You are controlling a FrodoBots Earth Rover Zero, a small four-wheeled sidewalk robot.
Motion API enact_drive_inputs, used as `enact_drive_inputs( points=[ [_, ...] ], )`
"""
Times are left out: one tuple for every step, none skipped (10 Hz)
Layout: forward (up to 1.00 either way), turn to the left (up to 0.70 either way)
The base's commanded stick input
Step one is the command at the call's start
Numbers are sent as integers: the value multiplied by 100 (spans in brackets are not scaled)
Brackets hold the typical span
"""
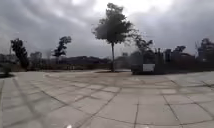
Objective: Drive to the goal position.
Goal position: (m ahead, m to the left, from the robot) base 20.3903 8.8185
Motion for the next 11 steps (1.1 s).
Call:
enact_drive_inputs(
  points=[
    [70,0],
    [70,6],
    [70,35],
    [70,35],
    [70,35],
    [70,35],
    [70,35],
    [70,18],
    [70,1],
    [70,0],
    [70,0]
  ],
)
